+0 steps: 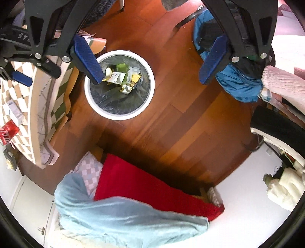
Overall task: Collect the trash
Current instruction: 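Grasp the red cola can with the right tool while the left tool grasps the blue-labelled white box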
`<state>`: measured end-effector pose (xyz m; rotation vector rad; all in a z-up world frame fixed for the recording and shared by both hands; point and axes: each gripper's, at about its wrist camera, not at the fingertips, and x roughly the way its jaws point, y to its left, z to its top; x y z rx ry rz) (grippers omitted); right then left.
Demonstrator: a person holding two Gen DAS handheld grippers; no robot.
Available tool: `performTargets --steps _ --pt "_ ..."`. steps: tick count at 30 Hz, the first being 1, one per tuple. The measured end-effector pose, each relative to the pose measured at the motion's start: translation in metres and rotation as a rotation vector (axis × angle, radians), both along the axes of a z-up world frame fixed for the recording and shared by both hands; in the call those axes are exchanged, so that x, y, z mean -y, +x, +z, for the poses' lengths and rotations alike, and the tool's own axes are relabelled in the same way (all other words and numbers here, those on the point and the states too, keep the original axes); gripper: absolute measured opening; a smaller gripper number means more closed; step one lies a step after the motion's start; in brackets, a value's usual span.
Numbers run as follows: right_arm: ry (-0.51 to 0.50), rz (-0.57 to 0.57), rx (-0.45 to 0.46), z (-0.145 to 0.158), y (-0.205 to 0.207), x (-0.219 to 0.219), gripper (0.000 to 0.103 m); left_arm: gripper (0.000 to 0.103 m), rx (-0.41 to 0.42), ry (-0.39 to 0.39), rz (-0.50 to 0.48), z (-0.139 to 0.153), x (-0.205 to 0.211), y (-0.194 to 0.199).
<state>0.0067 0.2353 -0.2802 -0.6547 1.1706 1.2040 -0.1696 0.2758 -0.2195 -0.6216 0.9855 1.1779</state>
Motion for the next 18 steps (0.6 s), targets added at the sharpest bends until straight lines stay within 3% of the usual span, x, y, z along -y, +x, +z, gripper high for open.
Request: performTargets --steps 4,8,14,18 --pt "0.068 -0.061 -0.013 0.034 0.026 0.027 0.103 0.103 0.011 0.050 0.009 0.025 0.015 0.018" --pt "0.112 -0.163 -0.003 0.062 0.077 0.054 0.103 0.103 0.036 0.060 0.004 0.034 0.024 0.057" --pt "0.123 -0.324 0.102 0.079 0.188 0.082 0.103 0.103 0.062 0.015 -0.023 0.017 0.022 0.148" --pt "0.138 -0.364 0.169 0.074 0.255 0.077 0.103 0.103 0.046 -0.061 -0.050 -0.012 0.011 0.218"
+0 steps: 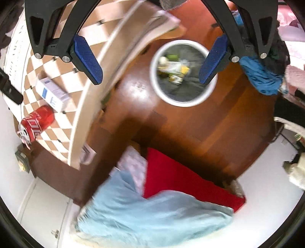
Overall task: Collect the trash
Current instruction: 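Grasp the red cola can with the right tool while the left tool grasps the blue-labelled white box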
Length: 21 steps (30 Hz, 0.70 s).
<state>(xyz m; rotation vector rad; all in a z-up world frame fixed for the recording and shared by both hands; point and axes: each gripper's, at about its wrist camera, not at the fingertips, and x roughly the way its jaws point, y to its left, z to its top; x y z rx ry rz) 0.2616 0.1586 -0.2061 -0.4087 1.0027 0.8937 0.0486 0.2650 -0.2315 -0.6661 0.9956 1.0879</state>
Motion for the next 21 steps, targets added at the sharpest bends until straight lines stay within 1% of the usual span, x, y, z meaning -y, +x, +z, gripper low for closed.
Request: performTargets --steps 1,3,6,8,12,15,17,19,20,21 --pt "-0.013 -0.008 0.027 -0.004 0.017 -0.005 0.103 0.103 -0.010 -0.017 -0.005 -0.007 -0.002 0.014" --pt "-0.023 -0.012 0.043 -0.013 0.042 -0.014 0.103 0.103 -0.033 -0.048 -0.011 -0.022 -0.008 0.035" --pt "-0.054 -0.010 0.036 -0.031 0.067 -0.029 0.103 0.103 -0.104 -0.066 -0.016 -0.047 -0.017 0.064" --pt "-0.049 -0.006 0.022 -0.040 0.078 -0.038 0.103 0.103 -0.146 -0.074 -0.010 -0.060 -0.022 0.078" --pt "-0.032 0.001 0.003 -0.055 0.084 -0.055 0.103 0.103 -0.187 -0.072 0.005 -0.074 -0.027 0.089" --pt "-0.020 -0.008 -0.029 -0.066 0.090 -0.071 0.103 0.103 -0.191 -0.087 0.018 -0.080 -0.030 0.090" --pt "-0.020 -0.022 -0.038 -0.074 0.094 -0.080 0.102 0.103 -0.177 -0.102 0.031 -0.080 -0.031 0.089" --pt "-0.019 -0.029 -0.054 -0.081 0.098 -0.087 0.082 0.103 -0.161 -0.115 0.035 -0.078 -0.030 0.089" --pt "-0.023 -0.030 -0.059 -0.085 0.101 -0.089 0.069 0.103 -0.150 -0.121 0.039 -0.076 -0.029 0.090" --pt "-0.012 -0.030 -0.063 -0.085 0.103 -0.087 0.068 0.103 -0.134 -0.128 0.041 -0.074 -0.028 0.090"
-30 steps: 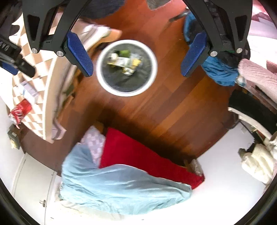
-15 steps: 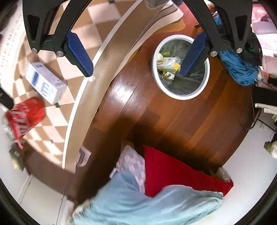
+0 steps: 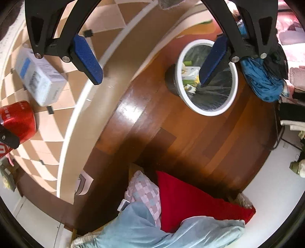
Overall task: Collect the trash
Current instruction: 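Grasp the red cola can with the right tool while the left tool grasps the blue-labelled white box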
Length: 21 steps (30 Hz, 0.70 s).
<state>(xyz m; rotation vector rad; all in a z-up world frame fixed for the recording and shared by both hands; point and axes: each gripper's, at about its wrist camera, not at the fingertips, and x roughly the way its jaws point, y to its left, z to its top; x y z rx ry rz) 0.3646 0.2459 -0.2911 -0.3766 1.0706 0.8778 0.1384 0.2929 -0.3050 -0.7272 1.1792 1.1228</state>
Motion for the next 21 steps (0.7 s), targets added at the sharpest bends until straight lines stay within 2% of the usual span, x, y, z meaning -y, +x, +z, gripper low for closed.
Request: performTargets --steps 3,6,10,13,16,17,19,21 --pt "0.022 -0.018 -0.001 0.008 0.008 0.014 0.068 0.103 0.073 -0.040 0.009 0.007 0.006 0.006" --pt "0.005 -0.046 0.041 0.027 0.022 0.047 0.068 0.103 0.189 -0.126 0.030 0.012 0.018 0.022" --pt "-0.121 -0.085 0.123 0.040 0.042 0.091 0.068 0.103 0.265 -0.228 0.034 0.008 0.031 0.057" --pt "-0.235 -0.117 0.174 0.039 0.066 0.120 0.068 0.103 0.277 -0.290 0.047 -0.002 0.036 0.083" --pt "-0.321 -0.134 0.189 0.035 0.086 0.134 0.068 0.100 0.273 -0.329 0.100 -0.017 0.036 0.105" --pt "-0.340 -0.137 0.193 0.033 0.091 0.137 0.068 0.095 0.255 -0.323 0.112 -0.020 0.036 0.110" --pt "-0.371 -0.136 0.212 0.029 0.097 0.141 0.068 0.080 0.197 -0.256 0.130 -0.015 0.038 0.120" --pt "-0.379 -0.138 0.219 0.029 0.099 0.145 0.068 0.044 0.144 -0.186 0.125 -0.009 0.040 0.128"
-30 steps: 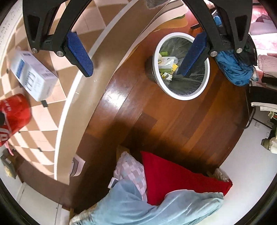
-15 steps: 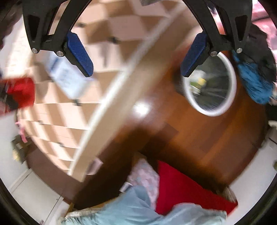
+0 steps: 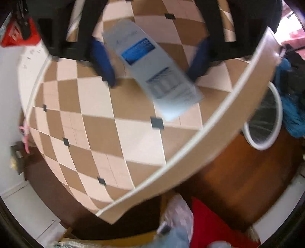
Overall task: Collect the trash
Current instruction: 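Grasp the red cola can with the right tool while the left tool grasps the blue-labelled white box, then carry the can and box over the white bin and open both tools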
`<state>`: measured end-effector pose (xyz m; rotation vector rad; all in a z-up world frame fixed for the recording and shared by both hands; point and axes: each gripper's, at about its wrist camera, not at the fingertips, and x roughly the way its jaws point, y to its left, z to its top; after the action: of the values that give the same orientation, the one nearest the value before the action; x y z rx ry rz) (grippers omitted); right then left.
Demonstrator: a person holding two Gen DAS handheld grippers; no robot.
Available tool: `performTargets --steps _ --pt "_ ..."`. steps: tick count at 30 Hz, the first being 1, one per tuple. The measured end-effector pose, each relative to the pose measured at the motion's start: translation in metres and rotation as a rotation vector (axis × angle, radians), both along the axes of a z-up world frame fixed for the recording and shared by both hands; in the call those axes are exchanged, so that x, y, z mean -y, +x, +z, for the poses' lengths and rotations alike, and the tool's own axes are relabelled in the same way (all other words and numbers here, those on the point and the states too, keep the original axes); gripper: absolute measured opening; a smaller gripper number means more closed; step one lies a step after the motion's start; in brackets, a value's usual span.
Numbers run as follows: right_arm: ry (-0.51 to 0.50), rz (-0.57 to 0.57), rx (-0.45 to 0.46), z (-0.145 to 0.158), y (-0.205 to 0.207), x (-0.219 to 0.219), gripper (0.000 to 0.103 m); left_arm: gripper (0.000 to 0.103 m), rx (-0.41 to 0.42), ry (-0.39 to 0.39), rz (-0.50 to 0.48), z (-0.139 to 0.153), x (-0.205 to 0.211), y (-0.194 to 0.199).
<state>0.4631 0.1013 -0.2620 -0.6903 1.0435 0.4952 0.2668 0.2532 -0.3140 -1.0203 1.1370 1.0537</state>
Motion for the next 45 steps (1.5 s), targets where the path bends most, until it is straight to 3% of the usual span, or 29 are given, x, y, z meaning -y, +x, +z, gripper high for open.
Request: performTargets --steps 2,6,10,19,24,30,34,37,40,44,45 --pt "0.011 -0.002 -0.006 0.002 -0.001 0.002 0.068 0.034 0.010 0.012 -0.016 0.003 0.003 0.002" --pt "0.037 0.018 0.005 0.010 -0.009 0.007 0.068 0.033 0.057 0.043 -0.063 0.011 0.011 -0.005" --pt "0.080 0.040 0.010 0.021 -0.027 0.012 0.068 0.033 0.120 0.126 -0.126 0.037 0.020 -0.026" --pt "0.287 0.108 -0.025 0.076 -0.102 0.014 0.068 0.033 0.216 0.347 -0.192 0.123 0.008 -0.122" --pt "0.417 0.182 -0.113 0.098 -0.175 0.001 0.068 0.033 0.182 0.475 -0.192 0.154 -0.002 -0.194" --pt "0.485 0.317 -0.273 0.091 -0.279 -0.042 0.068 0.033 0.120 0.454 -0.131 0.146 -0.027 -0.299" --pt "0.438 0.398 -0.360 0.060 -0.348 -0.081 0.068 0.033 0.075 0.369 -0.095 0.114 -0.055 -0.354" --pt "0.388 0.427 -0.420 0.029 -0.388 -0.109 0.068 0.033 0.056 0.291 -0.074 0.082 -0.076 -0.377" --pt "0.338 0.426 -0.464 -0.001 -0.413 -0.135 0.068 0.034 0.089 0.185 -0.041 0.051 -0.093 -0.393" --pt "0.282 0.408 -0.517 -0.037 -0.427 -0.163 0.068 0.036 0.112 0.116 -0.027 0.031 -0.105 -0.404" --pt "0.272 0.396 -0.528 -0.044 -0.427 -0.169 0.069 0.046 0.109 0.109 -0.025 0.027 -0.107 -0.405"
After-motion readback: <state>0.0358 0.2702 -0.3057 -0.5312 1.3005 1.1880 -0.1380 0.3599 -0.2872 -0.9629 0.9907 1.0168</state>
